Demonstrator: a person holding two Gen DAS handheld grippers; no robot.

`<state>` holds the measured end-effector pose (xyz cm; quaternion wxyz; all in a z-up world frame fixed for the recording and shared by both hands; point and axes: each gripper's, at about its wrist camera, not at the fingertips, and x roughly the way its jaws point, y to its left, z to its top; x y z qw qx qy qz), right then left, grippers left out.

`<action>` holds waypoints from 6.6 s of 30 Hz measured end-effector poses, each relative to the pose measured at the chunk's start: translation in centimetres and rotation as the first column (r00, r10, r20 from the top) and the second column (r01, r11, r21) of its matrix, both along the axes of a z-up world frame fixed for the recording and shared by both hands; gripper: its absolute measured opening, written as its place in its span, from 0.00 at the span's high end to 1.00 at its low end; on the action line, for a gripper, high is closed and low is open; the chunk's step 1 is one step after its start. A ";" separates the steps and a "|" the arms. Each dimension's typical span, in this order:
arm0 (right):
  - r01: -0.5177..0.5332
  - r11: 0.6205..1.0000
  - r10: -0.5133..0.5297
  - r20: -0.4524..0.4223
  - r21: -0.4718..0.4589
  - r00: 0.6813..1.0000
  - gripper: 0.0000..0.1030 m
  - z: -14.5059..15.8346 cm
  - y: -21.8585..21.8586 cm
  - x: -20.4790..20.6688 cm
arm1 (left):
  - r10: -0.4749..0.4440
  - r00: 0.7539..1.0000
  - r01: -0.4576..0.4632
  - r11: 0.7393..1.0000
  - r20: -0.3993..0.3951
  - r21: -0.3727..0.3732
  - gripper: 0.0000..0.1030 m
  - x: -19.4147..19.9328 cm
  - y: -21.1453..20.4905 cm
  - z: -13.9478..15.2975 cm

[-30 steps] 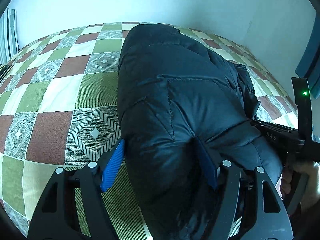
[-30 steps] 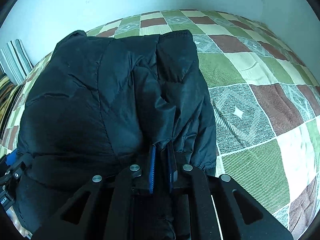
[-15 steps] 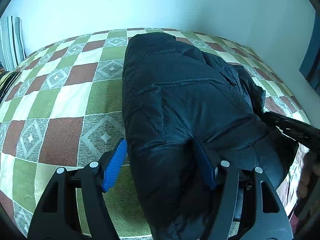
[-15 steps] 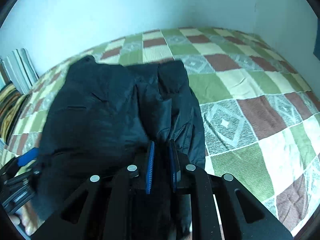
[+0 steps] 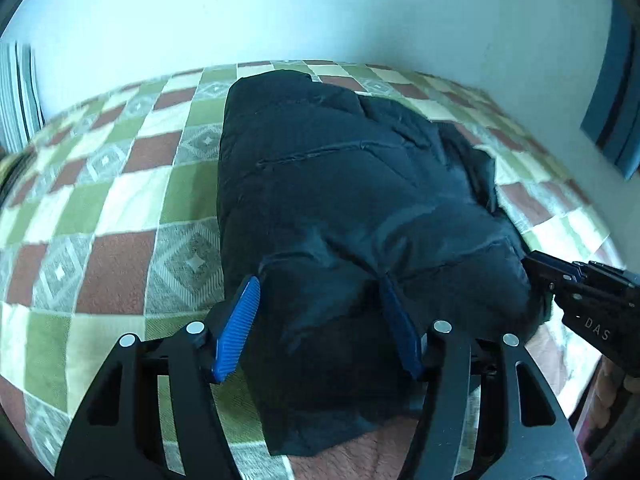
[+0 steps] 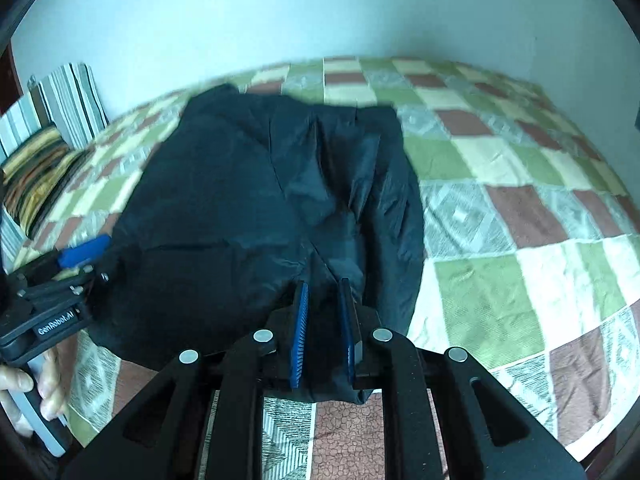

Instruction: Fold large clothes

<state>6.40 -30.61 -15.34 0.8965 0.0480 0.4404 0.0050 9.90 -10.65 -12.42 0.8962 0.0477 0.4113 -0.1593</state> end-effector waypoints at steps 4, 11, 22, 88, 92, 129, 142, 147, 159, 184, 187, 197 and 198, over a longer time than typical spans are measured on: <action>0.002 1.000 -0.002 -0.029 0.005 1.000 0.85 -2.6 0.2 1.0 | -0.009 1.000 0.009 1.000 -0.006 0.018 0.40 0.4 -0.4 -0.8; 0.016 1.000 -0.016 -0.027 0.019 1.000 0.85 -3.7 0.2 1.3 | -0.004 1.000 0.003 1.000 -0.019 -0.029 0.41 1.0 0.2 -1.8; 0.024 1.000 -0.024 -0.001 0.007 1.000 0.85 -1.2 0.3 0.8 | 0.005 1.000 -0.005 0.997 -0.002 -0.082 0.42 0.5 1.3 0.3; 0.097 0.963 -0.074 -0.098 0.251 0.992 0.29 -3.8 -4.8 7.1 | 0.092 0.987 -0.114 0.978 -0.129 -0.176 0.20 3.8 4.2 -1.0; 0.096 0.939 -0.058 -0.123 0.330 0.991 0.29 -5.2 -5.0 7.3 | 0.096 0.987 -0.118 0.977 -0.130 -0.179 0.20 4.0 4.1 -1.6; 0.019 0.951 0.014 -0.103 0.308 0.995 0.40 -4.9 0.2 12.4 | 0.199 0.973 -0.214 0.965 -0.114 -0.150 0.20 5.8 7.9 -1.6; 0.044 0.982 -0.054 0.047 0.182 0.997 0.31 0.1 -0.3 7.7 | 0.226 0.973 -0.230 0.965 -0.049 -0.123 0.20 4.0 7.5 1.6; 0.046 0.994 -0.060 0.130 0.104 0.990 0.30 3.1 0.5 4.9 | 0.233 0.972 -0.229 0.969 0.033 -0.098 0.19 2.0 6.6 4.5; 0.009 1.000 -0.008 0.232 -0.001 0.973 0.24 6.9 3.7 -0.4 | 0.225 0.955 -0.217 0.974 0.191 -0.060 0.11 -3.8 4.5 9.0; 0.015 0.999 0.000 0.288 -0.050 0.958 0.19 8.4 5.8 -3.3 | 0.246 0.938 -0.233 0.969 0.245 -0.080 0.10 -7.3 5.4 10.2; 0.015 0.999 0.000 0.288 -0.049 0.958 0.19 8.4 5.8 -3.3 | 0.247 0.937 -0.234 0.969 0.247 -0.079 0.10 -7.3 5.4 10.2; 0.018 0.999 -0.003 0.287 -0.050 0.958 0.19 8.4 6.0 -3.4 | 0.254 0.937 -0.239 0.967 0.240 -0.089 0.10 -7.4 5.7 10.2; 0.017 0.999 -0.002 0.287 -0.050 0.958 0.19 8.5 6.0 -3.5 | 0.254 0.937 -0.239 0.967 0.239 -0.090 0.10 -7.4 5.8 10.2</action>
